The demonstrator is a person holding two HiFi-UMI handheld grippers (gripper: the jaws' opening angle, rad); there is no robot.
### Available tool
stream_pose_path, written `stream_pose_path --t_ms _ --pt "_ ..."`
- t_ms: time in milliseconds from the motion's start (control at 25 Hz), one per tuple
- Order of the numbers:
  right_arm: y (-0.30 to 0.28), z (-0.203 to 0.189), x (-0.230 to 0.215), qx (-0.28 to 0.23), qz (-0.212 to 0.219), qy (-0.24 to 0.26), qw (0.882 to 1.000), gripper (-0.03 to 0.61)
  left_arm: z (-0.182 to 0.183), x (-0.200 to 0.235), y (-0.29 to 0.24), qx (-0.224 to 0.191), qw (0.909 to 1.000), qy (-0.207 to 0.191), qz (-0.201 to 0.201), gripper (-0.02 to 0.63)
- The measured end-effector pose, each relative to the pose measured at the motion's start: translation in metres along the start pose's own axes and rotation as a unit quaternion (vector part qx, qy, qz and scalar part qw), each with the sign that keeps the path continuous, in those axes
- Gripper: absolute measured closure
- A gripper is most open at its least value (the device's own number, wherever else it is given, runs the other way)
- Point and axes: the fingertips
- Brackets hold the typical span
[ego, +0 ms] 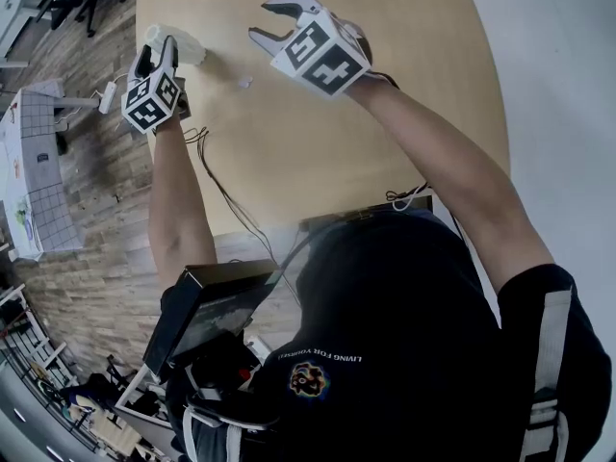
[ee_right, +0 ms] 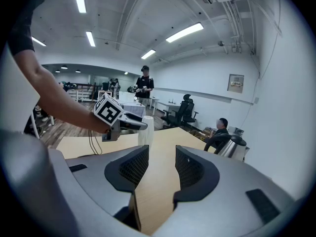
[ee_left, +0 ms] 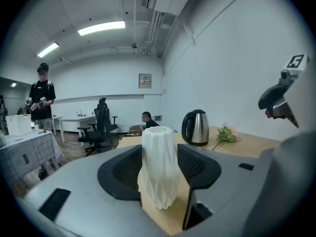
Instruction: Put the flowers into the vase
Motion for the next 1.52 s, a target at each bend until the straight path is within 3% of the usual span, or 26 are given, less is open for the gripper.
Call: stream_pose_path --t_ms 960,1280,1520 --pt "0.011 -0.026 -0.012 -0.018 0.023 -0.015 0.999 0.416 -0.051 -0.021 0.029 0.054 0.9975 -0.023 0.039 0.402" --pt "0.019 -0.047 -0.030 -0.012 0.007 -0.027 1.000 0.416 -0.056 -0.048 0.023 0.079 0.9943 -0.071 0.015 0.436" --pt "0.040 -0.071 -0.051 -0.002 -0.014 -0.045 0.999 0.416 -0.049 -0.093 0.002 0.093 0.9873 -0.126 -0.025 0.466"
Point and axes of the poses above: the fingertips, and each gripper's own axes: y backward along the fingers, x to its left, z out of its top, and after that the axes turned 11 degrees about y, right-handed
